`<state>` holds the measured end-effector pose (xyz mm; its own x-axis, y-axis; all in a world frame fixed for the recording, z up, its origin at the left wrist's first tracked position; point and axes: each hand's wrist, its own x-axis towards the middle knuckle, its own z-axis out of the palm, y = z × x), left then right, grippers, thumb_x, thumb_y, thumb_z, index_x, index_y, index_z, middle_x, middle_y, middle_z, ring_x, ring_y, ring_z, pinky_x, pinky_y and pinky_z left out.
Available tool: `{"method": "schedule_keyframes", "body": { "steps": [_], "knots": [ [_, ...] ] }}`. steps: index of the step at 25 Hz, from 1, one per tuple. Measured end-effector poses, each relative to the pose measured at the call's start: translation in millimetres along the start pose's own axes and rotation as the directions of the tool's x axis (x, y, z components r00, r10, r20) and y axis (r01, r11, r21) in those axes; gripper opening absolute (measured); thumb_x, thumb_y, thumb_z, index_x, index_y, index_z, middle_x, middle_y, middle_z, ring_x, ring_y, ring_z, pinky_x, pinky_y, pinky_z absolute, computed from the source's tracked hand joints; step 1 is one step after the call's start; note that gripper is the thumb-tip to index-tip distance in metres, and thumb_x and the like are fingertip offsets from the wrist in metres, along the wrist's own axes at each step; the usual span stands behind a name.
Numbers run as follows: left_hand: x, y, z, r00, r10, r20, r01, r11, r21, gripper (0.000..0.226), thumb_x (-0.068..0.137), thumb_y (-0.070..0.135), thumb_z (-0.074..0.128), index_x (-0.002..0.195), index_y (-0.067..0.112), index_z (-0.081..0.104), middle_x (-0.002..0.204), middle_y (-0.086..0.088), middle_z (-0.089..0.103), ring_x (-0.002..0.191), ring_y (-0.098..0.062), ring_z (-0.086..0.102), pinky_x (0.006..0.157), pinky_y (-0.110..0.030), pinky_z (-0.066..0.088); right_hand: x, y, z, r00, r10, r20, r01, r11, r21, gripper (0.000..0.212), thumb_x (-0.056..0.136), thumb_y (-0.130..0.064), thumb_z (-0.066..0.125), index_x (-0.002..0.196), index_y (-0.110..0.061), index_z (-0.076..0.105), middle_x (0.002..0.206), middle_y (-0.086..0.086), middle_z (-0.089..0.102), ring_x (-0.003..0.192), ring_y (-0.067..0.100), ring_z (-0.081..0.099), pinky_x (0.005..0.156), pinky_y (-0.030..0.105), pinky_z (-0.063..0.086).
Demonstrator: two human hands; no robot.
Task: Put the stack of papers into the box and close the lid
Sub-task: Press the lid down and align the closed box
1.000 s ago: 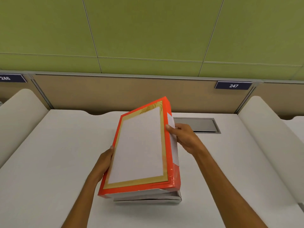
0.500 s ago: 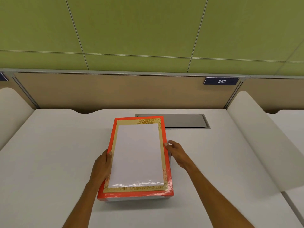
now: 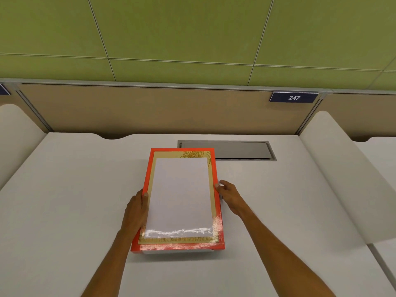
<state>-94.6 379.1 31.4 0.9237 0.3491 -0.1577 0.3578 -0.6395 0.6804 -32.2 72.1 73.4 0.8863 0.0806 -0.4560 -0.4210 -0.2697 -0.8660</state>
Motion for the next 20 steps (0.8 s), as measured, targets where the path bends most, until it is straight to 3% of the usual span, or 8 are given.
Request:
{"method": "schedule_keyframes", "body": {
  "steps": [5,16,18,20],
  "knots": [
    [5,-3,4,0.999,-0.042,0.014,0.042,0.999,-0.002,0.052,0.098,0.049,0.029,0.128,0.014,0.053,0.116,-0.012,0.067,0.101,-0.029,0.066,0.096,-0.049,0.054,4,2,3,1.000,0.009,0.004,-0.009,1.000,-0.006,0.048,0.101,-0.029,0.047,0.142,-0.005,0.043,0.143,0.014,0.051,0.125,0.034,0.057,0.108,0.048,0.046],
    [12,-7,14,0.999,-0.029,0.031,0.028,0.999,0.033,0.052,0.101,0.044,0.026,0.132,0.011,0.051,0.117,-0.014,0.066,0.102,-0.030,0.066,0.097,-0.047,0.053,14,7,8,1.000,-0.006,0.025,0.007,1.000,-0.021,0.043,0.103,-0.029,0.039,0.138,-0.005,0.048,0.137,0.013,0.057,0.123,0.034,0.059,0.107,0.050,0.046],
    [12,-6,14,0.999,-0.036,0.027,0.034,0.996,0.082,0.054,0.100,0.046,0.025,0.131,0.011,0.051,0.117,-0.015,0.066,0.101,-0.030,0.066,0.094,-0.047,0.055,16,7,9,1.000,0.005,0.015,-0.003,0.995,-0.100,0.049,0.103,-0.034,0.037,0.145,-0.007,0.040,0.146,0.014,0.049,0.130,0.034,0.052,0.111,0.051,0.042],
    [11,0,16,0.997,-0.008,-0.076,0.026,0.971,0.237,0.061,0.098,0.051,0.025,0.137,0.009,0.047,0.128,-0.019,0.061,0.111,-0.034,0.062,0.096,-0.049,0.054,20,6,14,0.997,-0.027,-0.077,0.000,0.945,-0.327,0.057,0.103,-0.040,0.033,0.152,-0.011,0.026,0.157,0.013,0.032,0.143,0.035,0.034,0.118,0.051,0.030]
  ]
}}
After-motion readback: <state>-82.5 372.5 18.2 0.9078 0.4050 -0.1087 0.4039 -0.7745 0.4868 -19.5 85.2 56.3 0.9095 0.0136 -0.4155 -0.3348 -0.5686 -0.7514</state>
